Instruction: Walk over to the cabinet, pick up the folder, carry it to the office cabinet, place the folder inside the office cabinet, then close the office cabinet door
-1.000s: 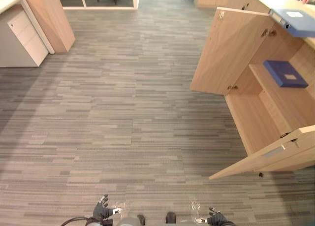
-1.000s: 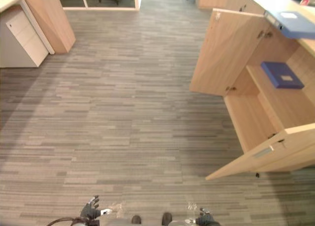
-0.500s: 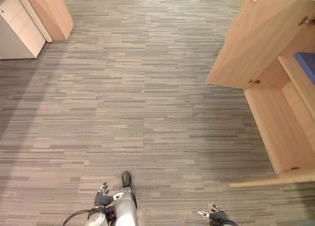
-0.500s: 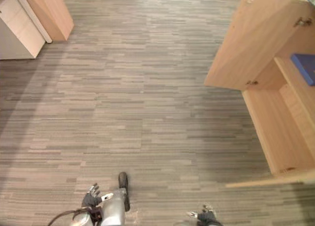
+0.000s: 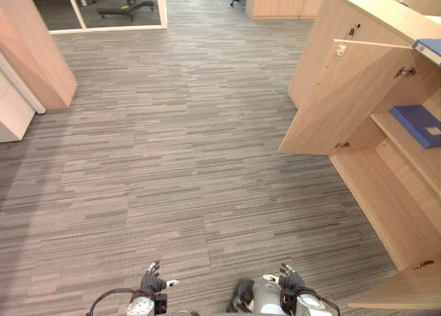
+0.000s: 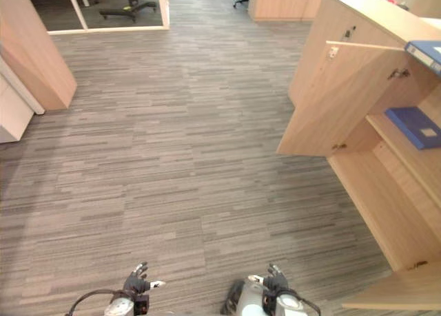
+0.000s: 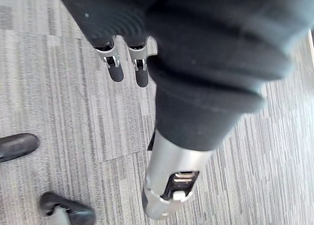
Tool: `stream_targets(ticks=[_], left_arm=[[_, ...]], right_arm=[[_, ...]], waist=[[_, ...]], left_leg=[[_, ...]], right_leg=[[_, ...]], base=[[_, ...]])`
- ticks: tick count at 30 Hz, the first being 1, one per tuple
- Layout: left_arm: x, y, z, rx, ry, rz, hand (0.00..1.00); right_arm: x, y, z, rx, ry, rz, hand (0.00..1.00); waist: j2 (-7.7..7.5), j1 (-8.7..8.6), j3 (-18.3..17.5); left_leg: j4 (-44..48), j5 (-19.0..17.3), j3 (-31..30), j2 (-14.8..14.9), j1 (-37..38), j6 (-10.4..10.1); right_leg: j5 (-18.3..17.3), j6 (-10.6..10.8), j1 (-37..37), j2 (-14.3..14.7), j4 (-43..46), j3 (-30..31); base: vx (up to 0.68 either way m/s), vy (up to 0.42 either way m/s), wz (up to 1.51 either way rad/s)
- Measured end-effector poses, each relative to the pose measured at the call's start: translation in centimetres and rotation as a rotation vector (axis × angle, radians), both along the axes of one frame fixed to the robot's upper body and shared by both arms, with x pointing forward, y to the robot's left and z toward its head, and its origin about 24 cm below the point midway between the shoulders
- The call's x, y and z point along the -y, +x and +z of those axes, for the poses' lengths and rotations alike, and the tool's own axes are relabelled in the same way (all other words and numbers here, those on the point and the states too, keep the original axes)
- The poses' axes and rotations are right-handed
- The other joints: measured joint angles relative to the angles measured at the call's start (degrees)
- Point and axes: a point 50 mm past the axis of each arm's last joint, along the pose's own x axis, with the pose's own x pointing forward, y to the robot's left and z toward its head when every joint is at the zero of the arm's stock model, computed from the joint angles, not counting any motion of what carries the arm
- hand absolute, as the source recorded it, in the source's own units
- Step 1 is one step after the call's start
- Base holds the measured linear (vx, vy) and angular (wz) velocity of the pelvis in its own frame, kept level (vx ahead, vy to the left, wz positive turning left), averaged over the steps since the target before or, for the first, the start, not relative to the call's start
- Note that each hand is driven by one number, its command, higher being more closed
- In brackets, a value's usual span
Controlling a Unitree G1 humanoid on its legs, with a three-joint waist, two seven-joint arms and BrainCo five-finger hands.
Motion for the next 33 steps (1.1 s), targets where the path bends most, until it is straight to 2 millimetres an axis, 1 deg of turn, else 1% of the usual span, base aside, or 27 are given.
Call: stream_targets(ticks=[1, 2, 3, 5, 6, 7, 8, 9, 11, 12, 15, 16, 17, 18, 19, 20, 21, 22, 23, 24, 25, 26, 27, 28, 30, 32, 33], left_arm=[[0.0, 0.0, 0.0, -0.002, 0.004, -0.012, 0.0], [0.3, -0.5, -0.2, -0.02, 0.003, -0.036, 0.0], [0.7, -1.0, -0.5, -0.036, -0.005, -0.04, 0.0], [0.8, -1.4, -0.7, -0.056, -0.014, -0.037, 0.0], [0.5, -1.5, -0.8, -0.069, -0.015, -0.011, 0.0], [0.5, -1.6, -0.9, -0.074, -0.024, 0.011, 0.0], [0.5, -2.0, -1.0, -0.073, -0.049, 0.065, 0.0], [0.3, -2.4, -1.1, -0.074, -0.066, 0.119, 0.0], [-0.3, -2.8, -1.1, -0.074, -0.069, 0.178, 0.0], [-0.6, -2.8, -1.1, -0.063, -0.079, 0.227, 0.0], [-1.3, -2.2, -0.6, -0.015, -0.072, 0.277, 0.0], [-1.5, -2.1, -0.5, 0.002, -0.071, 0.303, 0.0], [-1.5, -2.0, -0.4, 0.016, -0.073, 0.321, 0.0], [-1.5, -2.0, -0.3, 0.021, -0.072, 0.329, 0.0], [-1.4, -2.0, -0.4, 0.02, -0.073, 0.339, 0.0], [-1.1, -2.0, -0.4, 0.021, -0.086, 0.36, 0.0], [-0.9, -2.0, -0.4, 0.023, -0.094, 0.371, 0.0], [-0.7, -2.1, -0.5, 0.018, -0.095, 0.375, 0.0], [-0.5, -2.4, -0.6, 0.01, -0.1, 0.385, 0.0], [-0.5, -2.5, -0.7, 0.008, -0.101, 0.393, 0.0], [-0.6, -2.6, -0.7, 0.006, -0.097, 0.397, 0.0], [-0.6, -2.6, -0.7, 0.004, -0.096, 0.393, 0.0], [-0.6, -2.7, -0.7, 0.003, -0.097, 0.394, 0.0], [-0.6, -3.0, -0.8, -0.007, -0.093, 0.389, 0.0], [-1.2, -3.0, -0.7, -0.012, -0.069, 0.354, 0.0], [-1.9, -2.9, -0.6, -0.015, -0.042, 0.327, 0.0], [-2.4, -2.8, -0.5, -0.015, -0.021, 0.304, 0.0]], right_arm=[[-0.2, -0.1, -0.1, -0.002, 0.005, -0.003, 0.0], [0.1, -0.2, 0.0, 0.0, 0.008, -0.023, 0.0], [0.3, -0.2, -0.1, -0.003, 0.001, -0.021, 0.0], [0.5, -0.4, -0.1, -0.007, -0.003, -0.025, 0.0], [0.6, -1.1, -0.4, -0.022, 0.017, -0.091, 0.0], [0.8, -1.4, -0.4, -0.027, 0.021, -0.121, 0.0], [1.2, -2.0, -0.6, -0.038, 0.024, -0.16, 0.0], [1.6, -2.6, -0.7, -0.058, 0.018, -0.172, 0.0], [1.8, -3.0, -0.8, -0.07, 0.016, -0.186, 0.0], [2.0, -3.4, -0.9, -0.079, 0.013, -0.191, 0.0], [2.3, -3.9, -1.1, -0.101, 0.017, -0.221, 0.0], [2.3, -3.9, -1.1, -0.109, 0.015, -0.217, 0.0], [2.2, -3.7, -1.1, -0.109, 0.014, -0.21, 0.0], [2.1, -3.6, -1.1, -0.107, 0.015, -0.203, 0.0], [1.8, -3.5, -1.1, -0.105, 0.012, -0.181, 0.0], [1.7, -3.4, -1.1, -0.1, 0.012, -0.171, 0.0], [1.6, -3.4, -1.1, -0.097, 0.009, -0.166, 0.0], [1.7, -3.5, -1.1, -0.098, 0.003, -0.155, 0.0], [1.6, -4.0, -1.2, -0.107, -0.001, -0.137, 0.0], [1.4, -4.1, -1.2, -0.105, 0.0, -0.132, 0.0], [0.8, -4.1, -1.2, -0.101, 0.014, -0.128, 0.0], [0.6, -3.9, -1.1, -0.093, 0.014, -0.106, 0.0], [0.7, -3.8, -1.0, -0.085, 0.009, -0.1, 0.0], [0.8, -3.7, -0.9, -0.076, 0.007, -0.106, 0.0], [1.0, -3.8, -1.0, -0.077, 0.005, -0.115, 0.0], [0.9, -3.7, -1.0, -0.075, 0.008, -0.111, 0.0], [0.8, -3.6, -0.9, -0.072, 0.011, -0.095, 0.0]], waist=[[-0.74, -0.12, -0.03], [-1.01, -1.02, -0.07], [0.62, -1.17, -0.65], [1.8, -1.11, -1.38], [1.74, -1.67, -1.46], [1.85, -1.85, -1.4], [2.52, -1.69, -1.2], [3.28, -1.1, -1.47], [3.26, -0.72, -1.24], [2.93, -0.24, -1.08], [2.44, 1.04, -0.67], [2.55, 1.81, -0.28], [2.4, 2.07, 0.12], [2.32, 2.24, 0.26], [2.38, 2.45, 0.23], [2.52, 2.49, 0.13], [2.61, 2.51, 0.04], [3.32, 2.72, -0.68], [3.33, 3.33, -1.5], [3.33, 3.68, -1.88], [2.12, 4.43, -2.8], [1.69, 4.82, -3.2], [1.62, 5.15, -3.22], [1.56, 4.77, -3.26], [1.76, 3.94, -3.34], [1.92, 2.95, -3.65], [1.99, 2.63, -3.69]], left_leg=[[-0.44, -1.02, 0.26, -0.6, 0.79, -0.51], [-0.26, -3.3, 0.15, -0.33, 2.87, -1.73], [1.22, -5.55, 0.93, 2.13, 3.33, -3.26], [5.14, -7.23, 2.01, 4.88, 2.64, -5.26], [16.72, -7.73, 1.75, 8.51, -0.89, -6.39], [23.7, -7.33, 1.48, 10.27, -2.98, -7.17], [39.82, -3.23, -0.45, 14.19, -7.97, -10.72], [53.34, -0.18, -2.34, 16.37, -11.8, -12.78], [64.68, -0.63, -2.93, 17.9, -16.65, -11.99], [66.6, -1.52, -2.59, 17.77, -20.1, -10.41], [61.56, -3.87, -4.8, 16.49, -26.84, -7.82], [54.57, -4.81, -8.22, 15.06, -28.73, -7.07], [44.62, -5.36, -13.61, 12.96, -29.52, -7.64], [38.77, -5.29, -16.4, 12.05, -29.41, -7.86], [26.71, -4.88, -23.09, 10.25, -28.7, -8.42], [18.79, -4.05, -29.35, 9.23, -28.68, -8.81], [16.64, -3.4, -31.39, 8.79, -28.7, -8.38], [14.82, -1.99, -33.81, 8.04, -28.37, -8.58], [14.92, 3.77, -32.52, 7.58, -27.28, -8.91], [15.17, 7.28, -30.62, 7.71, -26.78, -8.92], [16.49, 7.17, -26.46, 6.53, -26.23, -9.27], [15.95, 6.1, -21.74, 5.75, -24.1, -7.35], [15.44, 5.52, -19.44, 5.21, -22.74, -6.37], [14.58, 4.51, -16.14, 3.64, -19.76, -4.69], [12.27, 3.2, -12.0, 2.18, -14.17, -2.35], [10.76, 3.19, -11.39, 2.54, -12.41, -2.18], [9.3, 3.08, -10.19, 3.53, -10.74, -2.08]], right_leg=[[2.02, -1.08, -0.7, 0.53, -4.8, -1.56], [4.95, -6.44, -0.92, 0.9, -4.36, -2.22], [4.87, -7.52, -0.96, 2.62, -2.47, -3.13], [4.12, -8.24, -0.44, 5.15, -2.75, -3.72], [2.45, -8.96, 1.62, 8.17, -4.32, -3.56], [2.23, -9.35, 3.16, 9.52, -5.31, -3.13], [1.64, -9.26, 6.97, 12.9, -7.95, -0.86], [1.29, -9.15, 10.76, 15.99, -10.28, 1.98], [0.68, -8.95, 15.75, 18.43, -13.12, 6.85], [0.45, -8.75, 18.33, 19.34, -15.11, 11.12], [0.0, -7.38, 22.19, 19.58, -16.96, 18.41], [-0.28, -6.77, 24.35, 19.35, -17.5, 21.59], [-0.88, -5.75, 26.11, 18.95, -17.62, 24.81], [-1.21, -5.22, 26.4, 18.64, -17.81, 26.32], [-1.96, -4.15, 27.16, 18.01, -18.17, 29.34], [-2.97, -2.6, 27.38, 17.21, -18.02, 31.74], [-3.55, -1.67, 27.35, 16.7, -17.56, 33.0], [-4.73, 0.28, 27.13, 15.64, -16.56, 35.22], [-5.96, 2.31, 26.85, 13.95, -15.05, 37.19], [-6.5, 3.22, 26.59, 13.04, -13.51, 37.44], [-7.94, 5.49, 23.68, 9.76, -7.98, 37.21], [-8.24, 5.92, 19.0, 6.53, 0.7, 36.41], [-8.03, 5.56, 16.76, 4.28, 5.65, 34.08], [-6.19, 2.62, 14.58, -1.5, 12.91, 26.33], [-4.13, -1.85, 13.29, -8.92, 21.05, 13.01], [-4.3, -1.55, 13.27, -9.11, 21.31, 8.73], [-5.75, 0.55, 12.78, -7.84, 19.91, 6.93]], base=[[0.36, -0.136, -0.1], [0.51, -0.184, -0.15], [0.51, -0.174, -0.2], [0.37, -0.145, -0.35], [0.44, -0.231, -0.37], [0.67, -0.359, -0.57], [0.58, -0.276, -0.99], [0.58, -0.219, -1.19], [0.56, -0.069, -1.41], [0.62, 0.017, -1.43], [0.43, 0.073, -1.44], [0.46, 0.162, -1.48], [0.38, 0.176, -1.46], [0.35, 0.234, -1.44], [0.36, 0.283, -1.33], [0.37, 0.313, -1.25], [0.42, 0.371, -1.14], [0.45, 0.425, -1.25], [0.47, 0.449, -1.34], [0.57, 0.566, -1.4], [0.46, 0.472, -1.43], [0.5, 0.563, -1.44], [0.32, 0.468, -1.39], [0.28, 0.456, -1.06], [0.2, 0.379, -0.95], [0.1, 0.182, -0.44], [0.07, 0.091, -0.45]])
